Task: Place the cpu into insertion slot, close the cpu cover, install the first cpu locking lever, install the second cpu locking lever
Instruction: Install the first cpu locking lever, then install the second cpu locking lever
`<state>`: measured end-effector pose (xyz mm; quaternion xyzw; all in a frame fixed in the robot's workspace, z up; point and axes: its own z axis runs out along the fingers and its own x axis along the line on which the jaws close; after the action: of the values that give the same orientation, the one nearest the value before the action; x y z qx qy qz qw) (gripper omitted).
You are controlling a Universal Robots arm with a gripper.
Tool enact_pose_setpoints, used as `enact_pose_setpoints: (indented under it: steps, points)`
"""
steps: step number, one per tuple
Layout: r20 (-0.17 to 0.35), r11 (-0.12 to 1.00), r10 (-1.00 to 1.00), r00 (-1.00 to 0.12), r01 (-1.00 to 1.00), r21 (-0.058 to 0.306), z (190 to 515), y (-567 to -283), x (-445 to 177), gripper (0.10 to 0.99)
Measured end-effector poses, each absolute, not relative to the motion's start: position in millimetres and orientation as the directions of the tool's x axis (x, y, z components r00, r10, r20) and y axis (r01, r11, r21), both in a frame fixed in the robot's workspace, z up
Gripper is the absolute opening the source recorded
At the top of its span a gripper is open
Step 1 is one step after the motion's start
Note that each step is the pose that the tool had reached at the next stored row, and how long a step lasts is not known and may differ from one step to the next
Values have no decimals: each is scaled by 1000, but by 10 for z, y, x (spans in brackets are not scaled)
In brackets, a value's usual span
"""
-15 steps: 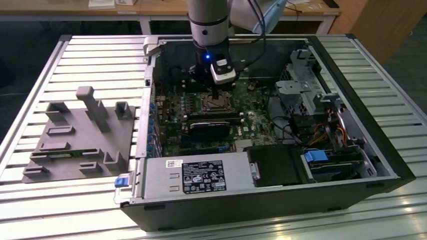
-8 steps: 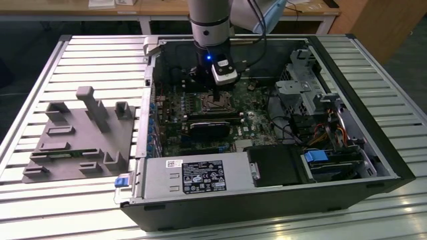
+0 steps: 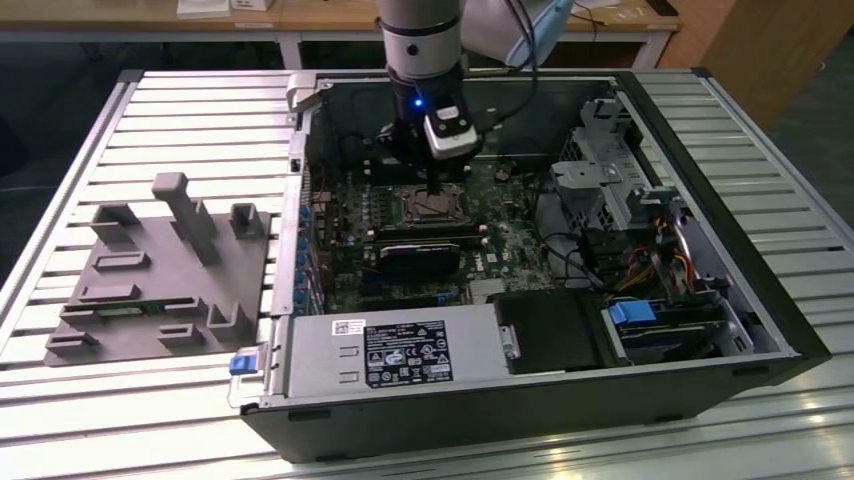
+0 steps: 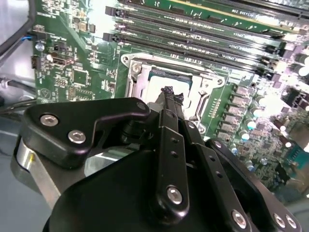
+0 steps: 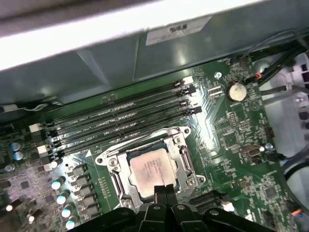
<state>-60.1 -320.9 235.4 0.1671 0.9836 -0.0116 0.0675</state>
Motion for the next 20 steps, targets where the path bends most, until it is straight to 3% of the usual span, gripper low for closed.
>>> enact_pose_setpoints:
  steps: [8,12,20]
  points:
    - [-136,944,327,-935,331,-3,2409,-3209,-596,102]
    - [-100,944,327,-940,330,-15,2407,-3209,-587,102]
    - [-96,944,327,-940,330,-17,2407,-3209,-587,102]
